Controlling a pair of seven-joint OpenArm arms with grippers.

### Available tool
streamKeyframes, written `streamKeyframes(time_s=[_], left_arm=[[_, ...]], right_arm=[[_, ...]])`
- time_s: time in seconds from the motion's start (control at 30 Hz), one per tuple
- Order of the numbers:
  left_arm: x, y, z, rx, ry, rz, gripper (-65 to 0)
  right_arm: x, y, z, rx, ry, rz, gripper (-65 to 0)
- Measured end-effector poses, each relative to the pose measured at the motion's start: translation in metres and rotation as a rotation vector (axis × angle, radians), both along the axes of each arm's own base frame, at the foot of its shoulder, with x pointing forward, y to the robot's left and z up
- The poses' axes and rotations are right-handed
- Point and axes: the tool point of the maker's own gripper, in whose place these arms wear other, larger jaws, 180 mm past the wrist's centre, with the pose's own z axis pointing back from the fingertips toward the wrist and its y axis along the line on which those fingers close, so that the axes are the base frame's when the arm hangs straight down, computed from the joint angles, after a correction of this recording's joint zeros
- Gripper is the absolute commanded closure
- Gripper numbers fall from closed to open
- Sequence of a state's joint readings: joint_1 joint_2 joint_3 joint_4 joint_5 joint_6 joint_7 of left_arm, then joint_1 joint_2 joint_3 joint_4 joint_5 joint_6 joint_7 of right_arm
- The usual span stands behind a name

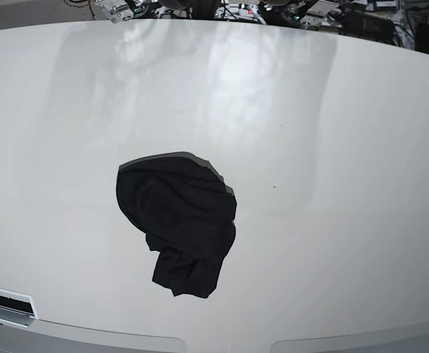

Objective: Layout the t-shirt on the table in an organized manner, then fold the t-shirt properly

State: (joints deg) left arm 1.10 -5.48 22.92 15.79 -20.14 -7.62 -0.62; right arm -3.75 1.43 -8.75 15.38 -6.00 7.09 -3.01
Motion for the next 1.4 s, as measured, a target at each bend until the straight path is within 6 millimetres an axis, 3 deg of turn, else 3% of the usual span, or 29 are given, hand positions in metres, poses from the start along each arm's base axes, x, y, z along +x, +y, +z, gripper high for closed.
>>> streamKeyframes(time_s=[0.5, 0.63, 0.8, 0.93, 1.07, 1.17, 1.3, 1.4], left_arm=[[0.004, -0.003, 0.001, -0.006, -0.007, -0.006, 0.0], [-0.011, 0.001, -0.001, 0.012, 0.077, -0.023, 0.0], [-0.050, 0.001, -0.003, 0.013, 0.148, -0.027, 0.0], [-0.091, 0.003, -0.002, 0.013, 0.211, -0.029, 0.0], [-0.117, 0.006, 0.000, 0.019, 0.249, -0.029, 0.0], [-0.122, 0.009, 0.004, 0.011, 0.239, -0.040, 0.0], [-0.124, 0.021, 0.012, 0.024, 0.252, -0.123, 0.0], [-0.131, 0.032, 0.023, 0.038, 0.275, -0.181, 0.0]], right_arm=[[0.008, 0.002, 0.003, 0.005, -0.015, -0.003, 0.0], [-0.003, -0.002, 0.002, -0.014, 0.045, 0.004, 0.0], [-0.021, -0.005, 0.002, -0.032, 0.090, 0.012, 0.0], [-0.048, -0.007, 0.002, -0.032, 0.115, 0.013, 0.0], [-0.102, -0.010, 0.005, -0.035, 0.207, 0.018, 0.0], [-0.135, -0.004, 0.011, -0.006, 0.269, 0.026, 0.0], [-0.151, 0.006, 0.022, 0.134, 0.280, 0.065, 0.0], [-0.169, -0.006, 0.036, 0.163, 0.322, 0.116, 0.0]])
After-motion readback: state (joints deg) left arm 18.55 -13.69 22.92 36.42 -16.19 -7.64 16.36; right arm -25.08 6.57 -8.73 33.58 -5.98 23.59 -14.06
